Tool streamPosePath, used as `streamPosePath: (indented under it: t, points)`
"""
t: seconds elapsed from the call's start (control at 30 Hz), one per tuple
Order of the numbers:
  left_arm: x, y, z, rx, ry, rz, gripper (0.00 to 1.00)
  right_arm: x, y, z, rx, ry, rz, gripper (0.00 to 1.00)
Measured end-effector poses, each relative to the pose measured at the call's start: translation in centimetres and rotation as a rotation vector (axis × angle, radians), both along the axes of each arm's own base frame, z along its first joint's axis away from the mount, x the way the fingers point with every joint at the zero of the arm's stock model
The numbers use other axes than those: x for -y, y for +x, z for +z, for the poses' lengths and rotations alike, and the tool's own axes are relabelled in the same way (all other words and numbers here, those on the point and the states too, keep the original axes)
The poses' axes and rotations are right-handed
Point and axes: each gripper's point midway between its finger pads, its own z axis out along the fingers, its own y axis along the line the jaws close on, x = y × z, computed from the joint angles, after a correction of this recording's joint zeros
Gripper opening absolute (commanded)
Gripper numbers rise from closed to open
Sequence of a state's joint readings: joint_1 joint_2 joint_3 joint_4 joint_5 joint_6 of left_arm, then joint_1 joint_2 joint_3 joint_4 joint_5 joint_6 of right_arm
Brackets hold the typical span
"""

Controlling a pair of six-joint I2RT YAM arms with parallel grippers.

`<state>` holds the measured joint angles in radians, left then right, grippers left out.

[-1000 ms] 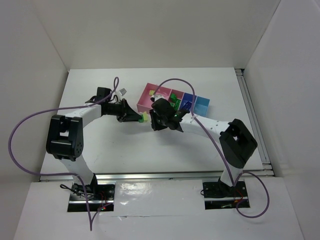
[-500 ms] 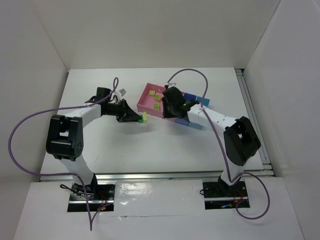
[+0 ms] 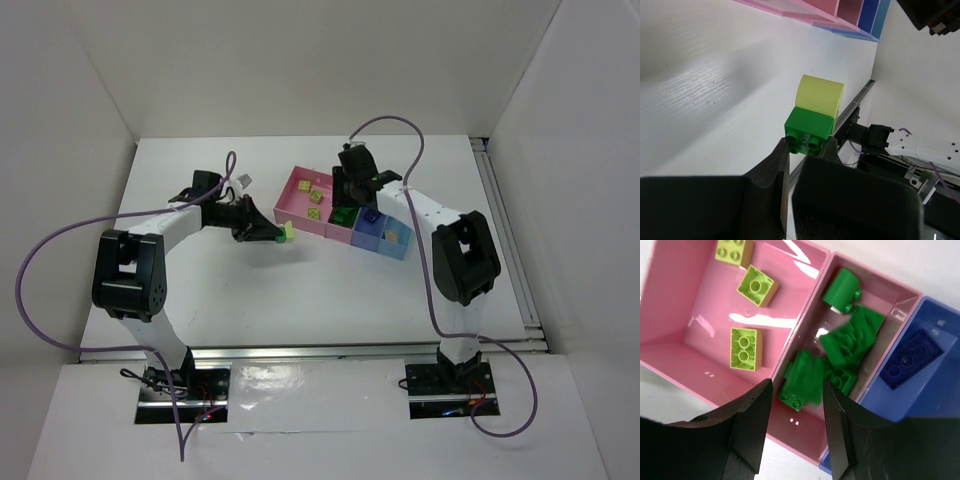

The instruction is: Sort the legos into containers by color

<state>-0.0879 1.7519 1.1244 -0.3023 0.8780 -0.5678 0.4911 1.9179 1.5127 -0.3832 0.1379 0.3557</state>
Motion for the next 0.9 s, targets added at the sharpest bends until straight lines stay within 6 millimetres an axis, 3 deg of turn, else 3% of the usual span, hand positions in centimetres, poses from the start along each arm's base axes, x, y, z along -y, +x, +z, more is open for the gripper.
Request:
streamPosePath:
  t: [0.23,0.3,0.37,0.47,0.7,0.9]
  points:
    - [0.0,0.3,0.5,0.021,0.002,-0.009,0.0,-0.2,-0.4,0.3,-0.005,0.026,0.014,0.5]
    - [0.1,0.4,0.8,0.027,-0.003,-0.014,0.0,-0.7,-1.6,0.8,-0.013,0.071,0.056,0.57]
    - [0.2,0.3,1.0,0.029,-0.011,-0.02,0.0,-1.8,-3.1,1.8,-0.023,0.155,0.138,0.74]
    - [0.4,0.2,1.3,0.032,-0.034,-0.034,0.0,-4.7,-5.1,4.1,-0.038,0.324,0.32,0.8]
    - [1.2,0.2,3.1,0.095,-0.127,-0.092,0.0,-9.4,-9.5,7.1,-0.107,0.618,0.671,0.84]
    - [1.6,0.3,5.0,0.159,-0.181,-0.126,0.0,-10.9,-11.7,6.1,-0.212,0.71,0.781,0.8]
